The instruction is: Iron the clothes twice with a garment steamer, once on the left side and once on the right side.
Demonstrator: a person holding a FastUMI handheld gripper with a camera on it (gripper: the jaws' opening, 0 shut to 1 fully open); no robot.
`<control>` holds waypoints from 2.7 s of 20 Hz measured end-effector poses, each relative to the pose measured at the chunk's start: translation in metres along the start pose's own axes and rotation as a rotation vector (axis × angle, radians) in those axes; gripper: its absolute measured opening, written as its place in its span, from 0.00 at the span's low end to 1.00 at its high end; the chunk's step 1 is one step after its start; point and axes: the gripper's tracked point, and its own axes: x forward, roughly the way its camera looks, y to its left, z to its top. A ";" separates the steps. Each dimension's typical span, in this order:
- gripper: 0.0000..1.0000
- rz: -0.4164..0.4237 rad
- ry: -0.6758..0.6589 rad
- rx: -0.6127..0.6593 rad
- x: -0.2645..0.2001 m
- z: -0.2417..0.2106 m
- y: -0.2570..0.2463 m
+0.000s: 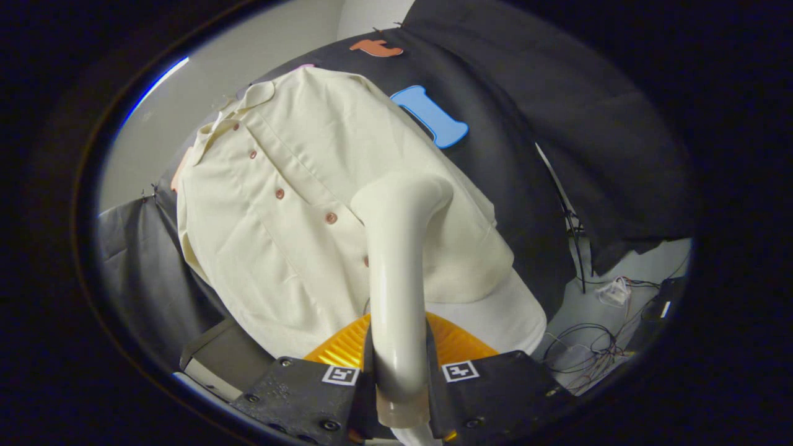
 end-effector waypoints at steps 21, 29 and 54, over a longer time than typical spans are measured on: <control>0.34 0.101 -0.091 -0.029 -0.168 -0.043 0.134; 0.34 0.303 -0.117 -0.242 -0.241 -0.119 0.327; 0.33 0.209 -0.231 -0.555 -0.350 -0.201 0.420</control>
